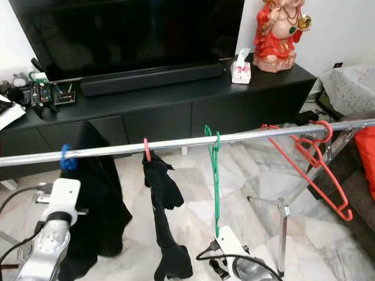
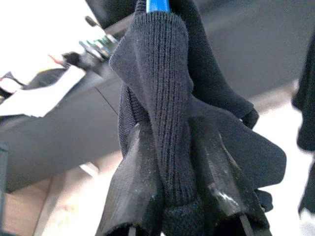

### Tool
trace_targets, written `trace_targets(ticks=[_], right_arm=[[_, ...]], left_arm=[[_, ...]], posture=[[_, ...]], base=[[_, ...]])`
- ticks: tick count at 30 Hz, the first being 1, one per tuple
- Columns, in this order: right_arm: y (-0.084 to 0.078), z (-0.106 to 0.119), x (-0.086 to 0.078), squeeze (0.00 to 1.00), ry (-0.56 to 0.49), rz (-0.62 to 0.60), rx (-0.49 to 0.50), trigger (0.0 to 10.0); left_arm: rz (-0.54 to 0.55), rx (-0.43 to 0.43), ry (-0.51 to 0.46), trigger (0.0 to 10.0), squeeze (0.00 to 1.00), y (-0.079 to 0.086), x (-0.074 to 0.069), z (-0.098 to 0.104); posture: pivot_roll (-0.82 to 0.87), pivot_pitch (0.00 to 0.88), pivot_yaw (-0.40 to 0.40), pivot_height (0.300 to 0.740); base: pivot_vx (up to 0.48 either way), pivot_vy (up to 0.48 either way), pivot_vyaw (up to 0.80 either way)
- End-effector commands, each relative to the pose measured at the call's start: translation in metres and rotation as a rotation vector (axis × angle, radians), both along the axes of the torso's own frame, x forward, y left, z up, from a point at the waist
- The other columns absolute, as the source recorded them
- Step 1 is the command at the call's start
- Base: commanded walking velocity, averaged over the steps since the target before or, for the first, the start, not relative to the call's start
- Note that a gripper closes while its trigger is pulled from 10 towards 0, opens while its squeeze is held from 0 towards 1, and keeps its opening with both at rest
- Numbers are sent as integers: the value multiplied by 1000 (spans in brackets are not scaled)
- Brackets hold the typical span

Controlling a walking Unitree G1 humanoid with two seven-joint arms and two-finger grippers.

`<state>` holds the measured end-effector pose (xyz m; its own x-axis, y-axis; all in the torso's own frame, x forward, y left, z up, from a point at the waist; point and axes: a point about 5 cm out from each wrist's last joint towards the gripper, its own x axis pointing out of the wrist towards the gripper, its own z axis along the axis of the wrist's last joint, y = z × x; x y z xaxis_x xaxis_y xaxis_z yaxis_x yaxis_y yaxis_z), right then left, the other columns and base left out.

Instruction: Hang hanger

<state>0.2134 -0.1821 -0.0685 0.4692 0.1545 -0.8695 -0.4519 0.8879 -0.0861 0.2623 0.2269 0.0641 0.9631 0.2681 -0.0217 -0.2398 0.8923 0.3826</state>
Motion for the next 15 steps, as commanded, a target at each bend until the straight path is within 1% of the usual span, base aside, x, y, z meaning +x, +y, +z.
trace_targets(ticks=[1, 3, 5, 6, 7, 8, 9, 10, 11, 13, 14, 15], right_arm=[[1, -1, -1, 0, 2, -14, 6, 10000], [0, -1, -1, 0, 1, -15, 5, 10000], [1, -1, -1, 0, 1, -14, 5, 10000], [1, -1, -1, 0, 1, -13, 5, 10000], [1, -1, -1, 0, 1, -13, 6, 10000], [1, -1, -1, 0, 1, -13, 6, 10000], [1, -1, -1, 0, 1, -13, 6, 10000], [1, -1, -1, 0, 0, -14, 7, 10000], [1, -1, -1, 0, 0, -14, 7, 10000], [1, -1, -1, 0, -1, -17, 7, 10000], [1, -1, -1, 0, -1, -17, 7, 10000], [1, -1, -1, 0, -1, -18, 6, 10000]], left_arm=[[45, 6, -119, 0, 0, 4, -5, 17], [60, 13, -144, 0, 0, 5, -13, 20], [66, 14, -150, 0, 0, 5, -16, 20], [69, 14, -154, 0, 0, 5, -21, 20], [70, 12, -149, 706, 0, 5, -23, 19], [70, 10, -142, 1137, 0, 4, -24, 18], [71, 8, -137, 1137, 0, 4, -26, 17], [66, 9, -115, 7804, 0, 2, -31, 12], [61, 6, -102, 10000, 0, 1, -34, 8], [54, 0, -70, 10000, 0, -3, -43, 1], [54, 0, -70, 10000, 0, -3, -43, 1], [59, -7, -45, 10000, 0, -5, -51, -4]], posture=[[-108, 0, 5, 740], [-104, 0, 3, 740], [-104, 0, 3, 740], [-104, 0, 3, 740], [-104, 0, 3, 740], [-104, 0, 3, 740], [-104, 0, 3, 740], [-104, 0, 3, 740], [-104, 0, 3, 740], [-104, 0, 3, 740], [-104, 0, 3, 740], [-107, 0, 10, 740]], base=[[0, 0, 0], [0, 0, 0], [0, 0, 0], [0, 0, 0], [0, 0, 0], [0, 0, 0], [0, 0, 0], [0, 0, 0], [0, 0, 0], [0, 0, 0], [0, 0, 0], [0, 0, 0]])
